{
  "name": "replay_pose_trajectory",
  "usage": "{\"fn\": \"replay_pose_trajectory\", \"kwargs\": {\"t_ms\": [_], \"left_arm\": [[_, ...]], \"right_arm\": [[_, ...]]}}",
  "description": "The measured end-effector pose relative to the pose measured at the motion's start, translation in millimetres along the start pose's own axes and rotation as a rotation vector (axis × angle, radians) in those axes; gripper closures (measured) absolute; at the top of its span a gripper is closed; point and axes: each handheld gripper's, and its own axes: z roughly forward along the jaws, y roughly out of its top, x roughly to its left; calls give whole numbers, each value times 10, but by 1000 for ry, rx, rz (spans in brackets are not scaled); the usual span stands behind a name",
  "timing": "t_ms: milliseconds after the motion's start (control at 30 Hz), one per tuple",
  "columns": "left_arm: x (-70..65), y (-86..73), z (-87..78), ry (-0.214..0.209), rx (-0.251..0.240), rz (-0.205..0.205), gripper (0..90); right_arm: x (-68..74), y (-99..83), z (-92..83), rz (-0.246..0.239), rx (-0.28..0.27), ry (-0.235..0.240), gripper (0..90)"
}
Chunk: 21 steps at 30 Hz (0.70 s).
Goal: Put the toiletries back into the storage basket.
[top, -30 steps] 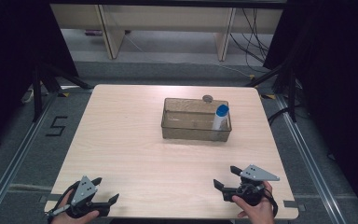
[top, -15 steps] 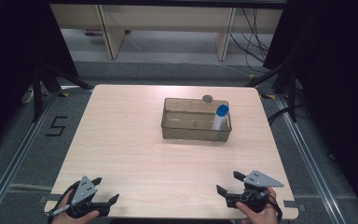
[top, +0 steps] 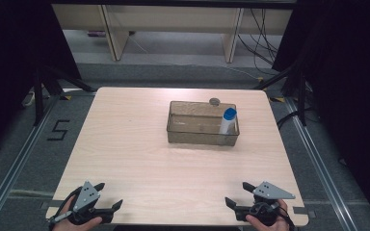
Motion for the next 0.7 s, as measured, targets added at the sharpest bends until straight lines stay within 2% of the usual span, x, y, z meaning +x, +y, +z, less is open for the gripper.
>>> {"fn": "replay_pose_trajectory", "kwargs": {"t_ms": [33,100,133,167,200,233,267,300,367,400,433,533,567,600,700], "left_arm": [[1,1,0,-2,2,2,155],[-1,0,1,-1,1,3,155],[0,1,0,-2,1,2,155],[2,2,-2,-2,1,3,155],[0,1,-2,0,-1,2,154],[1,1,-1,0,-1,1,154],[1,0,0,0,-1,1,154],[0,-2,5,2,-3,3,154],[0,0,4,-1,1,8,154],[3,-1,5,-1,2,10,154],[3,0,1,1,7,11,154],[5,-1,2,2,7,12,154],[5,0,2,2,6,12,154],[5,-1,3,2,4,12,154],[-1,0,2,3,1,6,154]], "right_arm": [[-18,0,-14,-28,-2,0,156],[0,-21,-21,-2,-1,3,156],[-12,-25,-32,-22,4,-7,156],[5,-34,-40,5,14,-7,156],[-12,-39,-44,-21,7,-14,156],[-13,-46,-49,-19,3,-19,156],[9,-58,-54,13,9,-10,156],[-6,-60,-63,-10,3,-21,156],[8,-74,-80,6,4,-19,156],[-4,-80,-79,-14,-3,-22,156],[6,-92,-80,-6,-12,-31,156],[-3,-103,-117,-14,16,-34,156],[1,-111,-114,-6,12,-37,156],[19,-117,-123,18,29,-33,156],[1,-127,-126,-11,30,-48,156]]}}
